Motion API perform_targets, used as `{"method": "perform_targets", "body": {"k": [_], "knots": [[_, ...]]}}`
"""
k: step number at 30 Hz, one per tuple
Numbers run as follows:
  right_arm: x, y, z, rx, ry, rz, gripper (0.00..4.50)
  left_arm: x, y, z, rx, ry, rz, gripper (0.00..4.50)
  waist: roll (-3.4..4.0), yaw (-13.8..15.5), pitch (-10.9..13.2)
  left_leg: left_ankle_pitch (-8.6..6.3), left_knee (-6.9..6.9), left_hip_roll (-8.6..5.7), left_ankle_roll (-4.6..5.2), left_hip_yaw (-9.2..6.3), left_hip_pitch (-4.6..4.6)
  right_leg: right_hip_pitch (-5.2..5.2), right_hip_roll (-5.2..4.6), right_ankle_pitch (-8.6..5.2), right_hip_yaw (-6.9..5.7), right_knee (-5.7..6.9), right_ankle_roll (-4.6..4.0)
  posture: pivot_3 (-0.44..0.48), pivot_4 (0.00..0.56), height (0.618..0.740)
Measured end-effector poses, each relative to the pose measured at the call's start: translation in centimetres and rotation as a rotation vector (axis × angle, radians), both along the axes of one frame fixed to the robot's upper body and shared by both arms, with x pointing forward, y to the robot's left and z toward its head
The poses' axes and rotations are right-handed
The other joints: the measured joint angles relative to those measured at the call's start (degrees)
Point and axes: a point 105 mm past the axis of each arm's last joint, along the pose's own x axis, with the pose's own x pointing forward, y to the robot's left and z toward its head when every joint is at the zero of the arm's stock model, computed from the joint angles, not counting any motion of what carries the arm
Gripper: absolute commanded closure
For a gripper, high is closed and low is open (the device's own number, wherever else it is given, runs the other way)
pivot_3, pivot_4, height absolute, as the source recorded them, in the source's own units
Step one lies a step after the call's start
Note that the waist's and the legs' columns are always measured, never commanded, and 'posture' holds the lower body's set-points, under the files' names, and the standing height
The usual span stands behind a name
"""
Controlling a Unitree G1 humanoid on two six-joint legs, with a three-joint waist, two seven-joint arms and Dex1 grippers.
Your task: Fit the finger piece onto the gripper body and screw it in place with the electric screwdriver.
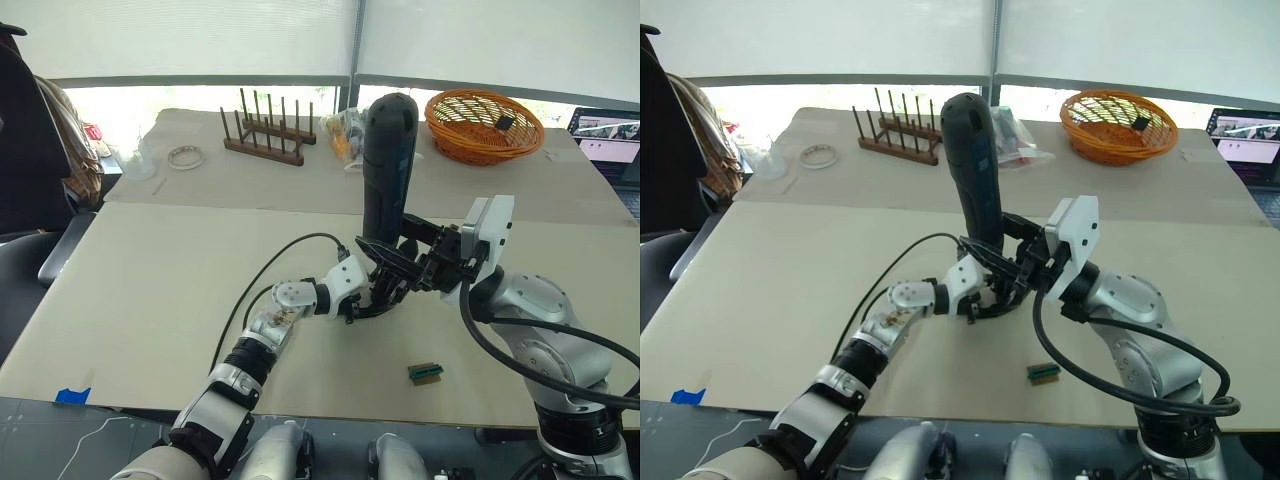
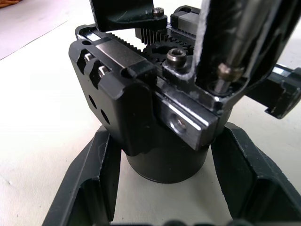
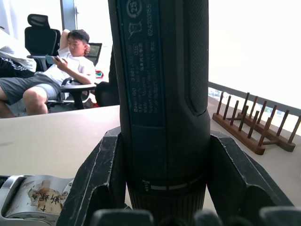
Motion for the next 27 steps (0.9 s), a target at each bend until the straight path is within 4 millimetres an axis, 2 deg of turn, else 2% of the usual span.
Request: {"method": "perform_targets", "body": {"k": [7,12,14,27], "knots": [[-0.3,-0.6,-0.1,-0.056,-0.008,0.019,2.53,0.0,0.0,0.0,0.002,0.0,0.0,2.22,-0.01,-0.01,-0.02,-0.01,-0.01,0.02,0.0,0.0,0.02,0.02,0.0,0.0,0.01,-0.01,0.0,0.0,0.15,0.74],[0.1,-1.2,-0.1,-0.022,0.012,0.006,2.54,0.0,0.0,0.0,0.002,0.001,0.001,2.22,-0.01,0.0,-0.03,-0.03,-0.02,0.02,-0.04,0.0,0.03,0.02,-0.02,0.0,0.02,-0.02,0.0,0.0,0.15,0.74],[0.1,-1.2,-0.2,-0.021,0.015,0.005,2.54,0.0,0.0,0.0,0.002,0.001,0.001,2.22,-0.02,0.01,-0.04,-0.21,-0.03,0.02,-0.36,0.0,0.04,0.03,-0.03,0.0,0.02,-0.02,0.0,0.0,0.15,0.74],[0.0,-1.2,-0.4,-0.026,0.017,0.007,2.54,0.0,0.0,0.0,0.002,0.001,0.002,2.22,-0.01,0.0,-0.06,-0.2,-0.02,0.02,-0.35,-0.01,0.05,0.04,-0.03,0.0,0.02,-0.02,0.0,0.0,0.15,0.74]]}}
